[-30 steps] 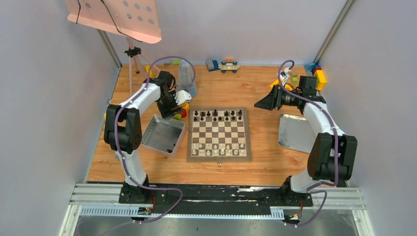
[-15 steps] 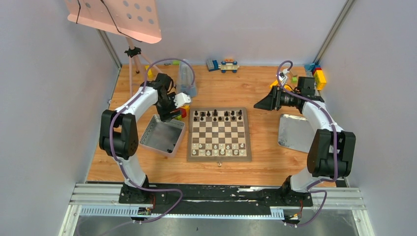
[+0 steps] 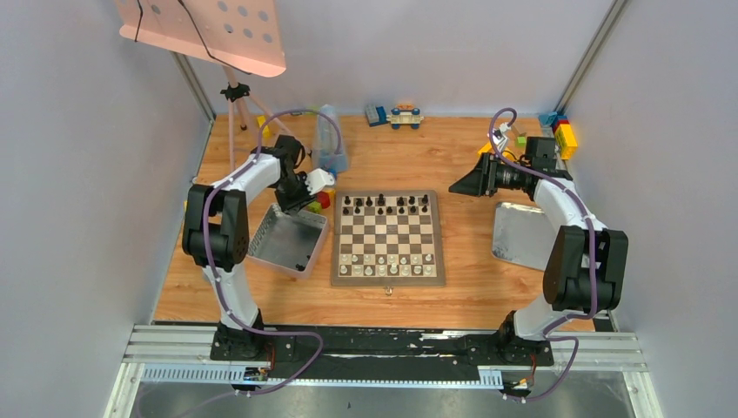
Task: Set up the chess pieces on the board
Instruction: Adjust the storage box at the center of the board.
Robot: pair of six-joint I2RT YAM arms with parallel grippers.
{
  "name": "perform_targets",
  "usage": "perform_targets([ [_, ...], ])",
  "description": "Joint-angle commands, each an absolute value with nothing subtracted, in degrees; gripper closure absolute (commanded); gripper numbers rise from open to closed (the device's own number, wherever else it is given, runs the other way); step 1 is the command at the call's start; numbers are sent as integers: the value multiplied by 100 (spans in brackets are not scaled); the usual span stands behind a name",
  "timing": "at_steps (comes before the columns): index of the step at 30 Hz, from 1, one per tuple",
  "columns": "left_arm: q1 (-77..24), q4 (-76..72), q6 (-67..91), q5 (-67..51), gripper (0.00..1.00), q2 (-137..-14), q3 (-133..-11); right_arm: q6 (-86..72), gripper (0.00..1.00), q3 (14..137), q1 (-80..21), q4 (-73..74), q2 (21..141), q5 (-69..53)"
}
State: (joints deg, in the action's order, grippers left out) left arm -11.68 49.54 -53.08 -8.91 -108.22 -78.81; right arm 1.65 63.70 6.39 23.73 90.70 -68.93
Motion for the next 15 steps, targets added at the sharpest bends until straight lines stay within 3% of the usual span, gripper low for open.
perform_targets([
  [1,-828,4860,-4872,-802,66,-10423,-7618,328,46,6495,606,2285,9002,-6961],
  [8,-458,4581,-4056,-375,83,-9740,-6810,325,46,6512,608,2290,9091,-7007],
  [15,-225,4520,-3319,349,89,-9059,-6047,332,47,6519,606,2294,9146,-7022],
])
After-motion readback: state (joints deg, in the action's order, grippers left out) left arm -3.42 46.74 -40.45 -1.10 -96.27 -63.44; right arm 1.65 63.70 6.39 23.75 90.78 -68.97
